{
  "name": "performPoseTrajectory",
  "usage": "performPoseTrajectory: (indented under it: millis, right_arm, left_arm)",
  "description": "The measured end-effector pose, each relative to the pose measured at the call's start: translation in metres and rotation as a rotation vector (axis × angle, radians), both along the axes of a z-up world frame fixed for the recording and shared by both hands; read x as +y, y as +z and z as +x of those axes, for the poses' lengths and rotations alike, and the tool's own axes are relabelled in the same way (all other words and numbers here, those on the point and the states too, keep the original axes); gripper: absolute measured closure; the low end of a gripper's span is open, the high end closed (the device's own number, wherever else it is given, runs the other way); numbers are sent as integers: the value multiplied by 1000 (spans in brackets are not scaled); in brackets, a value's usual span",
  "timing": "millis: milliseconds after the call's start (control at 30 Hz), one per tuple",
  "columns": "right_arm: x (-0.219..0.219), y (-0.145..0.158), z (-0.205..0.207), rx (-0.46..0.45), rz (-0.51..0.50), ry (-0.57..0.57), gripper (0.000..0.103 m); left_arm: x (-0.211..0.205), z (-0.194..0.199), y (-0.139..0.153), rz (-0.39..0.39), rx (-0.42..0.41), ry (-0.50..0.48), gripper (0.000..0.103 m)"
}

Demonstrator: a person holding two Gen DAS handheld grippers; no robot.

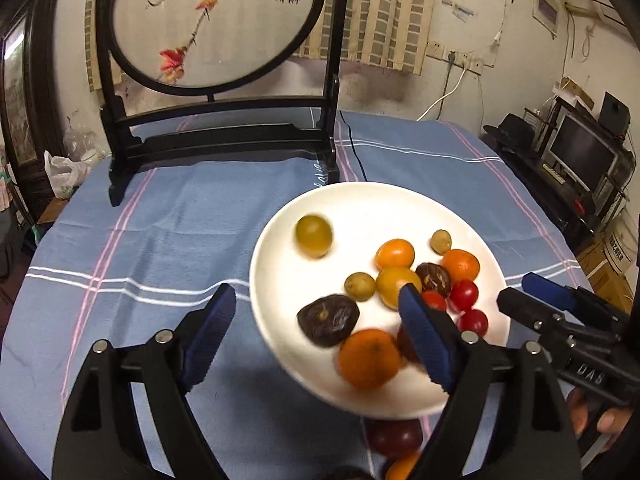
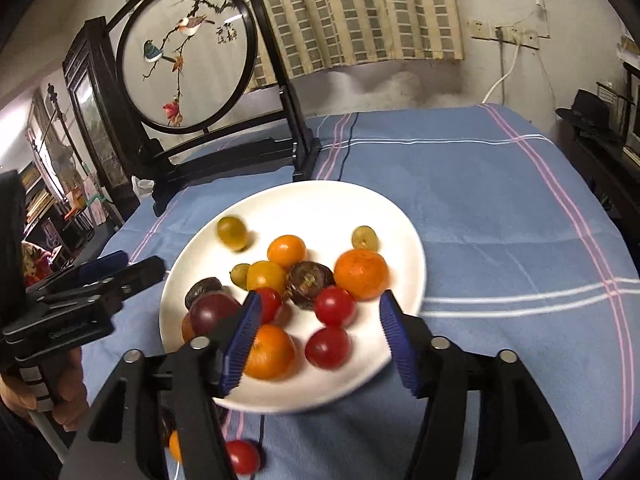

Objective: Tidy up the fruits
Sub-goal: 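Carry both tomatoes over the plate and open both tools to release, then grasp a red tomato with the right tool while the left tool grasps a dark brown fruit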

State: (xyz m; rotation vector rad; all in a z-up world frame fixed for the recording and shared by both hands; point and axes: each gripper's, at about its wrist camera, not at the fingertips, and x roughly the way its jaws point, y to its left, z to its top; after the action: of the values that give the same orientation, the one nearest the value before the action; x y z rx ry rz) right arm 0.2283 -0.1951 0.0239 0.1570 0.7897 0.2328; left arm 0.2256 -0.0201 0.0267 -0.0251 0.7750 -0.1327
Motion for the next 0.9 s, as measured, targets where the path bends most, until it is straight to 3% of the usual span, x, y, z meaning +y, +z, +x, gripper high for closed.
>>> performPoseTrajectory:
  millis: [267,500,667,733,900]
  right_arm:
    - [3,-6,-48,18,-103,47,39]
    - [41,-31,-98,90,-286,238,40]
    - [66,-42,-102,112,-348,293,47]
    - [73,-45,-98,119,-356,296,58]
    - [90,-52,-81,115,-393,303,66]
  left_arm:
    - [12,-45,-9,10,2,-15,12]
    - [37,-66,-40,-49,61,12,12]
    - [46,-67,-54,-48,92,16,11]
    - [49,-66,-54,-62,100,18,12]
    - [48,-67,-55,-47,95,2,12]
